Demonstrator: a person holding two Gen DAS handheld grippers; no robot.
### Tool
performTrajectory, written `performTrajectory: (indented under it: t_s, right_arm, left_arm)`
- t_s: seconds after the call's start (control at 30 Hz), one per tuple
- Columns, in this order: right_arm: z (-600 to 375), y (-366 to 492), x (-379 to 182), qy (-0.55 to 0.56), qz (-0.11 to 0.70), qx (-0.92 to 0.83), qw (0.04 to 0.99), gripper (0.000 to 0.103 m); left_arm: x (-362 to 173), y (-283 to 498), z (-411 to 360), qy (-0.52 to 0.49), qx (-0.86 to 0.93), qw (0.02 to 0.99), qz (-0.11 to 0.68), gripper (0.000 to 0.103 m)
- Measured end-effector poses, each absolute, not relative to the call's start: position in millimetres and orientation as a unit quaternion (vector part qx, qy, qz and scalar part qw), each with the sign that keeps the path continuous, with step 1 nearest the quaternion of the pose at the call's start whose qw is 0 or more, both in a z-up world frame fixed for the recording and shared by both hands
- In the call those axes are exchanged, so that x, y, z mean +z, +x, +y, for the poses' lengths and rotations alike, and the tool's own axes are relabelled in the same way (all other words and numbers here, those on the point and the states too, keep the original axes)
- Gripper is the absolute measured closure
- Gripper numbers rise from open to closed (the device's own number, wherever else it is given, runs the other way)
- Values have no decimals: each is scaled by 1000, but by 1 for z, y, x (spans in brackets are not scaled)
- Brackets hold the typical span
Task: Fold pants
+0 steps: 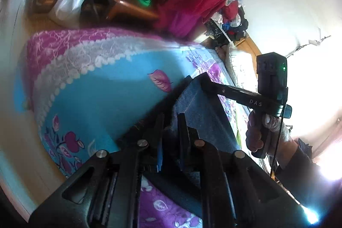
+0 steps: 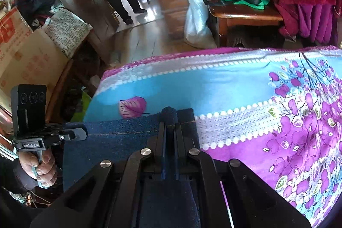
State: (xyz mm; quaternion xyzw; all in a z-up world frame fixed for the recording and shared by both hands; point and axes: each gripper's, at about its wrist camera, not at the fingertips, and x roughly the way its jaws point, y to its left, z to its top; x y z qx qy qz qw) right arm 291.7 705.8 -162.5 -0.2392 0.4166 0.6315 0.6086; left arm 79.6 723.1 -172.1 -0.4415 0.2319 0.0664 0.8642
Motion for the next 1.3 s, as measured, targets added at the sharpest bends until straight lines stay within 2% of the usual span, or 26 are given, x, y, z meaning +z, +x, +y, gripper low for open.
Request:
performTrajectory:
  t_s: [0.17,0.23,0.27,0.3,0.37,0.47,0.57,0.7,0.83,0.93,1.0,1.03,1.07,1.17,1.3]
  right_arm:
    - [713,302,-177,-247,418,627,609,95]
    - [713,305,-177,-247,416,617,620,88]
    - [707,306,-168,-242,405,609,638,76]
    - [694,307,-153,-235,386,596,664,73]
    - [648,314,-118,-193,358,567,716,71]
    - [548,312,-98,-64,370,526,763,68]
    - [457,286,-133,78,433,506,742,68]
    - [356,245,-189,147,498,447,729,66]
    - [232,208,-217,200,516,370,746,65]
    - [137,166,-229,252,529,338,737,73]
    - [87,139,-230,242,540,316,741,86]
    - [61,125,-226,234,543,303,748,88]
    - [37,111,-218,225,541,286,758,85]
    - [11,68,-175,86,502,229,829,62]
    - [69,23,-149,-129,438,254,853,62]
  left_arm:
    - [-175,84,725,-438,62,866,235,90]
    - [-176,83,728,-442,58,865,233,88]
    - [-175,81,730,-441,56,864,236,88]
    - [-173,75,733,-438,61,865,237,88]
    - [-168,49,746,-430,130,863,231,89]
    - [-161,9,773,-440,216,846,211,90]
    - [-135,43,732,-403,120,876,236,90]
    - [-141,119,629,-433,-84,844,306,86]
    - [-174,152,574,-431,-94,813,379,87]
    - [-168,145,568,-414,-75,823,381,88]
    - [-167,137,572,-423,-53,821,381,89]
    - [-165,133,573,-424,-38,820,382,89]
    - [-163,129,571,-421,-25,821,385,89]
    - [-153,126,557,-401,-14,824,400,83]
    - [-129,130,482,-272,-114,843,449,83]
